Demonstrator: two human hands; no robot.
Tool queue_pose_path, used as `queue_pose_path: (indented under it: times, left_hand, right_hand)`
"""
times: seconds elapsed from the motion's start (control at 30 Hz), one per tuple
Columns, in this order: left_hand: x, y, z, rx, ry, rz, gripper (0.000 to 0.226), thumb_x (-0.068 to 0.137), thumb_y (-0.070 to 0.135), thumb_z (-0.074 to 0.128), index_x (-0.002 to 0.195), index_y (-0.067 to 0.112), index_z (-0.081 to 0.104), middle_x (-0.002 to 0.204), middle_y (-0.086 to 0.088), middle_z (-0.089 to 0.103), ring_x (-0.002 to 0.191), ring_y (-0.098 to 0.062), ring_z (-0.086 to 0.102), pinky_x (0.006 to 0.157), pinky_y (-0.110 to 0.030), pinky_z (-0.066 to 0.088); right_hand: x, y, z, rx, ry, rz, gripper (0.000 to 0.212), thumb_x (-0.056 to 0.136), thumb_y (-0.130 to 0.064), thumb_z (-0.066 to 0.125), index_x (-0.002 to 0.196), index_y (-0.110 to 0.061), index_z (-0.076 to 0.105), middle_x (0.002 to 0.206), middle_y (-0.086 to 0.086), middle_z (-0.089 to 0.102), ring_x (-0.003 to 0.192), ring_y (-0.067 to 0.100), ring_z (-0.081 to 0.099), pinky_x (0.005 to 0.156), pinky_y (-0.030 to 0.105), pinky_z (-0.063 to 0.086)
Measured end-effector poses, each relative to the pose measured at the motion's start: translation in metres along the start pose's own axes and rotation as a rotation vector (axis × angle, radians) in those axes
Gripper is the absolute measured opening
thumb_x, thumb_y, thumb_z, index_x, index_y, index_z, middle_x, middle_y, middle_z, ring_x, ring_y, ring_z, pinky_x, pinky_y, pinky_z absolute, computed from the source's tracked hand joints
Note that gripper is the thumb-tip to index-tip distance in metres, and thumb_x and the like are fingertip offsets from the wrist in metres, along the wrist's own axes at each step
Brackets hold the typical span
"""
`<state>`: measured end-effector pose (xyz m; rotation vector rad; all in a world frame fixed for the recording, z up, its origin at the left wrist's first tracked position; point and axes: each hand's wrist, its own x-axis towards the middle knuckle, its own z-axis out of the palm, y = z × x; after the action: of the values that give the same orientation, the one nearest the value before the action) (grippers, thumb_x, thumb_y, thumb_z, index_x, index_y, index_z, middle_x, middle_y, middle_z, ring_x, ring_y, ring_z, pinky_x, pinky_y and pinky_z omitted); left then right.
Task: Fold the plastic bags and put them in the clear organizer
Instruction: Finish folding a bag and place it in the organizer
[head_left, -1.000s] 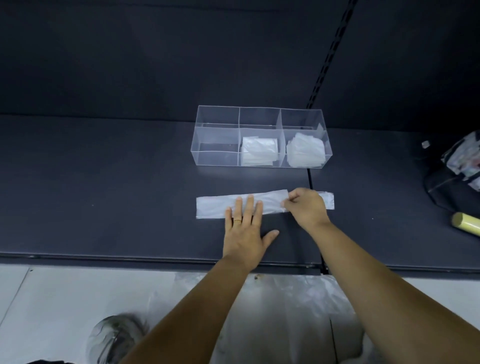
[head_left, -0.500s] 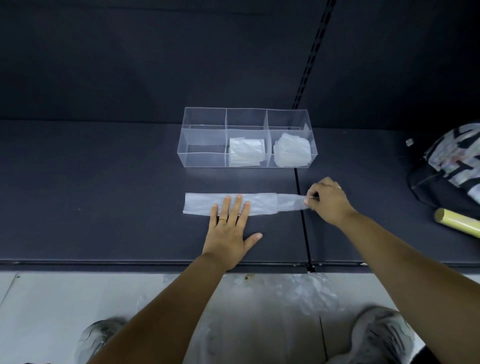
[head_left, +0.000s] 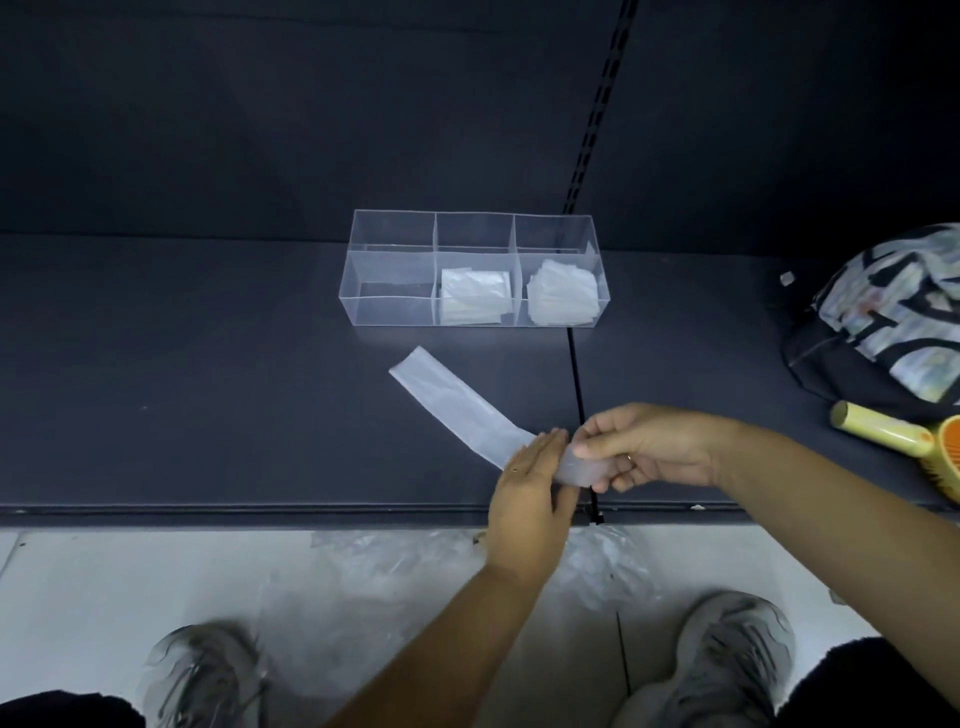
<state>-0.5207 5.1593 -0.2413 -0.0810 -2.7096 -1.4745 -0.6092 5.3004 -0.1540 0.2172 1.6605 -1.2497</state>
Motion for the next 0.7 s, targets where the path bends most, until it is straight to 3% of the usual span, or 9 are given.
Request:
queue_pose_path:
  times: [0.07,0.13,0.23,0.33,0.4,0.5,0.7]
  left_hand:
    - [-0.001,0.008,-0.007,-0.162,0.069,-0.117,0.032,0.097,0.021,0.053,0.128,0.024,0.061,0.119,0.013,0.065,0.106,0.0,0.061,0.094,-0.012,0.042]
    - [0.006,0.012,-0.02,-0.371,0.046,-0.251,0.026,0.099,0.02,0.052,0.119,0.019,0.067,0.104,0.01,0.071,0.087,0.007,0.063,0.079,-0.008,0.044]
    - [0.023,0.01,-0.044,-0.635,0.012,-0.451,0.019,0.097,0.021,0.054,0.1,0.016,0.073,0.094,0.0,0.074,0.077,0.001,0.066,0.068,-0.008,0.046]
    - [0.043,-0.001,-0.063,-0.77,-0.034,-0.617,0.02,0.097,0.021,0.054,0.1,0.014,0.072,0.095,-0.005,0.074,0.086,-0.015,0.068,0.076,-0.023,0.051]
    - [0.057,-0.011,-0.071,-0.837,-0.092,-0.665,0.021,0.098,0.019,0.052,0.106,0.01,0.069,0.101,-0.009,0.073,0.092,-0.02,0.07,0.078,-0.027,0.054]
    - [0.078,-0.026,-0.076,-0.805,-0.131,-0.747,0.02,0.099,0.015,0.05,0.106,0.006,0.066,0.098,-0.012,0.073,0.085,-0.02,0.071,0.065,-0.024,0.057]
    - [0.11,-0.056,-0.079,-0.619,-0.038,-0.849,0.009,0.094,0.013,0.058,0.094,0.004,0.062,0.092,-0.014,0.066,0.071,-0.019,0.067,0.053,-0.025,0.056]
  right_hand:
    - [0.001,-0.007,-0.003,-0.031,0.083,-0.082,0.014,0.09,-0.027,0.062,0.092,-0.014,0.062,0.08,0.005,0.07,0.057,0.01,0.059,0.052,0.019,0.046]
    - [0.006,-0.009,-0.005,-0.046,0.205,-0.209,0.016,0.095,-0.025,0.056,0.106,-0.015,0.062,0.1,0.002,0.07,0.056,0.009,0.05,0.055,0.02,0.042]
    - [0.022,-0.002,0.006,0.089,0.041,-0.285,0.04,0.095,0.002,0.044,0.127,-0.019,0.054,0.116,-0.001,0.067,0.053,0.011,0.039,0.055,0.022,0.036]
    - [0.041,0.01,0.024,-0.009,-0.051,-0.248,0.048,0.089,0.01,0.046,0.126,-0.02,0.054,0.094,0.005,0.064,0.053,0.011,0.043,0.053,0.021,0.038]
    - [0.055,0.018,0.033,-0.136,0.068,-0.235,0.032,0.089,0.001,0.058,0.116,-0.017,0.058,0.09,0.007,0.066,0.051,0.009,0.045,0.051,0.021,0.039]
    - [0.07,0.026,0.04,-0.127,0.304,-0.217,0.008,0.085,-0.008,0.068,0.091,-0.014,0.065,0.074,0.008,0.066,0.041,0.007,0.042,0.044,0.022,0.036]
    - [0.082,0.032,0.051,-0.101,0.51,-0.202,0.007,0.082,-0.01,0.071,0.082,-0.011,0.064,0.061,0.002,0.065,0.034,0.006,0.044,0.037,0.015,0.035]
